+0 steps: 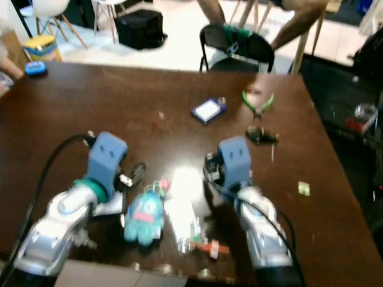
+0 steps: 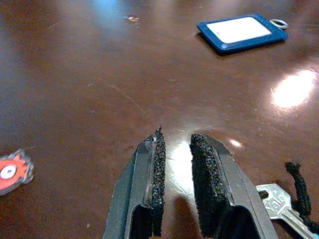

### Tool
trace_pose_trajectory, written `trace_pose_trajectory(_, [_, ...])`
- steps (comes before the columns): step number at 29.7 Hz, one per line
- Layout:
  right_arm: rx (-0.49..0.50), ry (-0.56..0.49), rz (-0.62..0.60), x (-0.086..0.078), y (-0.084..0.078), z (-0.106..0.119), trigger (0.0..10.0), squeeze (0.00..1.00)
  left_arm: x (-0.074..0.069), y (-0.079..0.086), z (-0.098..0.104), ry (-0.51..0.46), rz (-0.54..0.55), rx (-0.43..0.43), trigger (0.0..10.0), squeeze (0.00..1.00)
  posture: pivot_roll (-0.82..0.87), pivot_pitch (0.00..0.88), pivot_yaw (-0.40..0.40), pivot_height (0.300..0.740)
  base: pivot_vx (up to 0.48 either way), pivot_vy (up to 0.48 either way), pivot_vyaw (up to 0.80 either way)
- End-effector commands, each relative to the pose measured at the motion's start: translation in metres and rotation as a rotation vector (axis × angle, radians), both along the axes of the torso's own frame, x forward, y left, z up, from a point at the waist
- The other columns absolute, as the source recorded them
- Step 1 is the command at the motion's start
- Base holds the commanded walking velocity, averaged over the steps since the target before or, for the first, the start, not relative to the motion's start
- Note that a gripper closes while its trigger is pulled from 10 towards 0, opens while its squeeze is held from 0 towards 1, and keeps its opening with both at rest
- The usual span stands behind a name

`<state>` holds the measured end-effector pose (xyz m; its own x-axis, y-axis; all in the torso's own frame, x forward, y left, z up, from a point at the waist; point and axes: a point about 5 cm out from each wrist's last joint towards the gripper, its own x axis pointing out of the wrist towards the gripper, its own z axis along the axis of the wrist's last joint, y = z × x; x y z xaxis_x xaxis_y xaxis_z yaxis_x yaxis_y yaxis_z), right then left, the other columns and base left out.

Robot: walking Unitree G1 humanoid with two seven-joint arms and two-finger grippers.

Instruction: Hang keys on a hook

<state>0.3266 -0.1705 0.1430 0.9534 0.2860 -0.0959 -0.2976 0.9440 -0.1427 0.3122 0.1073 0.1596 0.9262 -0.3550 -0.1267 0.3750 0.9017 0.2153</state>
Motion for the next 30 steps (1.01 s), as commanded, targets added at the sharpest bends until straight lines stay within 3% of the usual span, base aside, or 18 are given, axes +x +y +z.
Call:
trace_pose_trajectory(1, [-0.027,0.002,-0.018,0.000,-0.009,-0.002,10.0,0.00,0.001,0.002,-0.004,0.009,0.009,0.016,10.0,0.00,-0.14,0.111,0.138,0.740,0.000,0.000,0.00])
trace_pose_trajectory(4, [-0.101,-0.019,-0.023,-0.001,-0.020,0.001,10.0,0.00,0.003,0.001,-0.003,0.010,0.007,0.010,10.0,0.00,-0.15,0.114,0.144,0.740,0.000,0.000,0.00])
trace_pose_trajectory(7, [-0.236,-0.011,-0.077,-0.006,-0.053,0.002,10.0,0.00,0.005,0.000,-0.003,0.027,-0.015,0.007,10.0,0.00,-0.16,0.122,0.152,0.740,0.000,0.000,0.00])
trace_pose_trajectory(15, [-0.240,0.003,-0.098,-0.006,-0.066,0.002,10.0,0.00,0.006,-0.002,-0.006,0.024,-0.031,0.004,10.0,0.00,-0.16,0.121,0.158,0.740,0.000,0.000,0.00])
trace_pose_trajectory(21, [-0.198,0.034,-0.035,-0.003,-0.056,-0.003,10.0,0.00,0.005,-0.003,-0.007,0.023,-0.030,-0.001,10.0,0.00,-0.15,0.118,0.155,0.740,0.000,0.000,0.00])
trace_pose_trajectory(23, [-0.200,0.058,0.019,-0.004,-0.052,-0.007,10.0,1.00,0.004,-0.002,-0.007,0.024,-0.024,0.000,10.0,0.00,-0.15,0.116,0.151,0.740,0.000,0.000,0.00])
trace_pose_trajectory(30, [-0.230,0.088,0.031,-0.007,-0.055,-0.011,10.0,1.00,0.003,-0.001,-0.009,0.026,-0.020,0.002,10.0,0.00,-0.15,0.114,0.152,0.740,0.000,0.000,0.00])
